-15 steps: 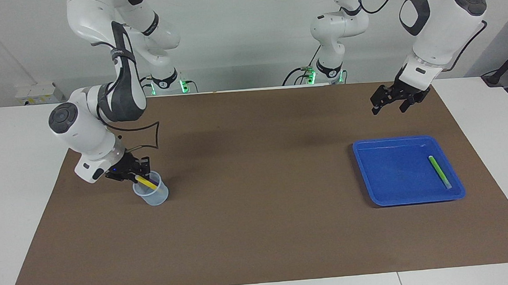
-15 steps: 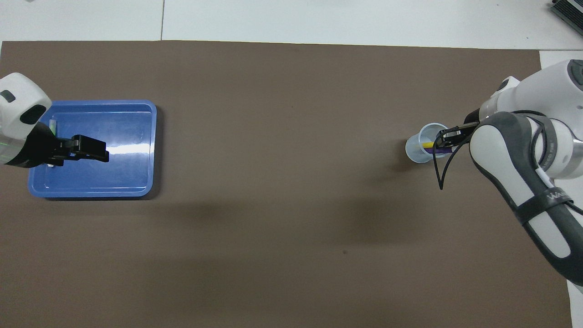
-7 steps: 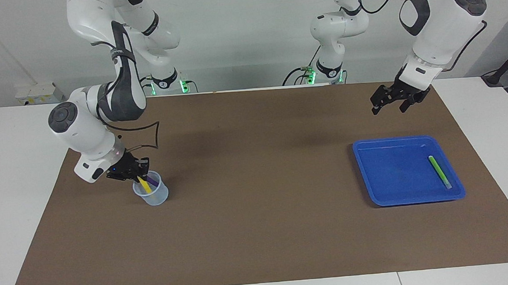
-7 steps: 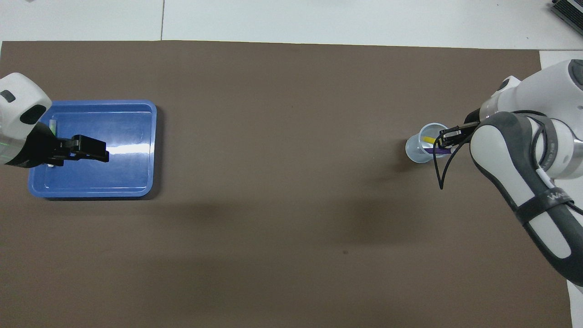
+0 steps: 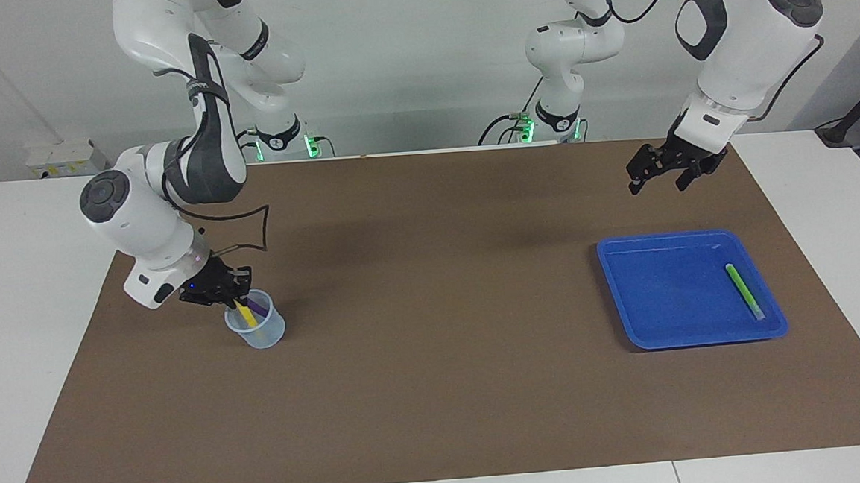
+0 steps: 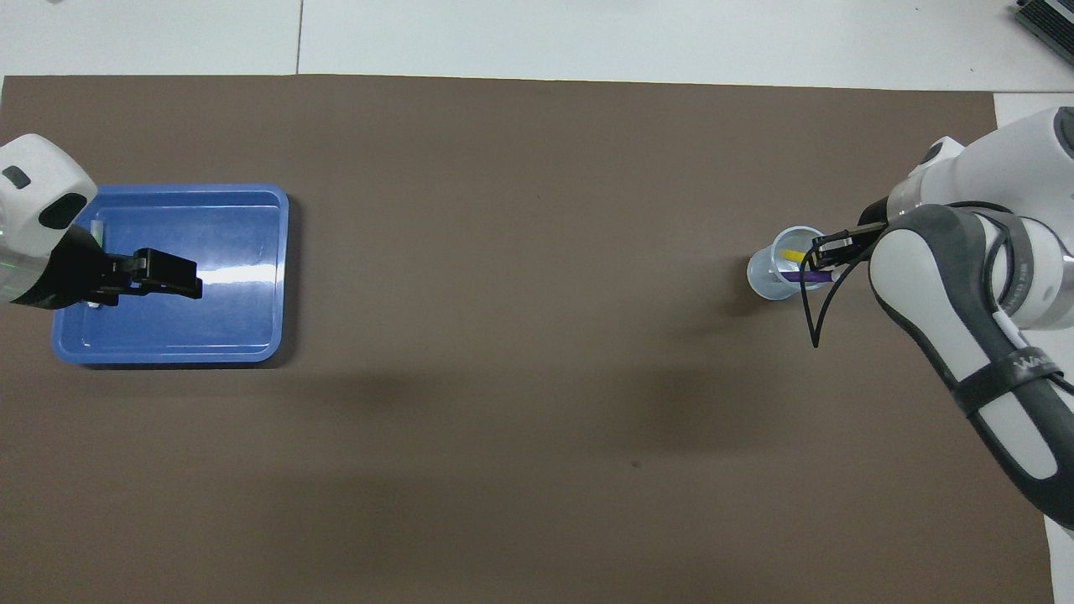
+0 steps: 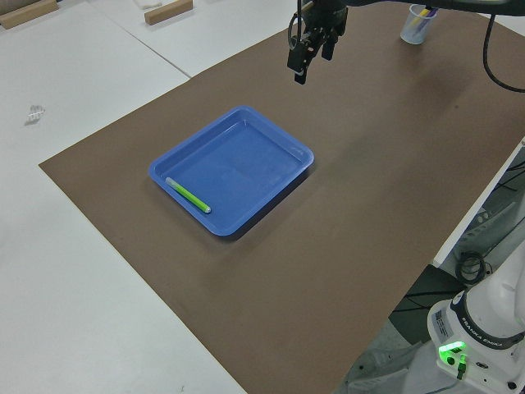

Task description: Right arm passes pens to left for tray arrangement

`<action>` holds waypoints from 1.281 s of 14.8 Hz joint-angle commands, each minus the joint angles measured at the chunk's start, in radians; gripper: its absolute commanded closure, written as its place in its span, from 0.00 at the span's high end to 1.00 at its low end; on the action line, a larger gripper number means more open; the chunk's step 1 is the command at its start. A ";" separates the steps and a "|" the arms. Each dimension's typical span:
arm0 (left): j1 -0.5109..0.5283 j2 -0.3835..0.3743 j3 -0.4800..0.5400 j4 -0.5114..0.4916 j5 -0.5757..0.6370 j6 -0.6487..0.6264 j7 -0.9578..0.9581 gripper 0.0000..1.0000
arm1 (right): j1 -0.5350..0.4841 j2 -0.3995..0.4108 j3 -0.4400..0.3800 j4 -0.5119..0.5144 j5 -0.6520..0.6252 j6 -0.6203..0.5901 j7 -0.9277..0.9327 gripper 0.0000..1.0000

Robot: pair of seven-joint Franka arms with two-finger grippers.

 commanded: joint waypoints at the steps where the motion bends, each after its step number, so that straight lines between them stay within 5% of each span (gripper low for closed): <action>1: -0.014 -0.018 0.009 -0.013 0.005 -0.005 -0.014 1.00 | -0.007 -0.023 0.003 0.038 0.002 -0.052 -0.023 0.02; 10: -0.014 -0.023 0.008 -0.001 -0.003 -0.005 -0.259 1.00 | -0.005 -0.086 0.006 0.294 0.101 -0.408 0.075 0.02; 16: -0.061 -0.024 -0.003 0.001 -0.011 -0.008 -0.464 1.00 | 0.088 -0.084 0.022 0.308 0.295 -0.367 0.326 0.02; 19: -0.130 -0.024 -0.003 -0.004 -0.034 0.012 -0.683 1.00 | 0.146 -0.086 0.022 0.280 0.396 -0.224 0.504 0.02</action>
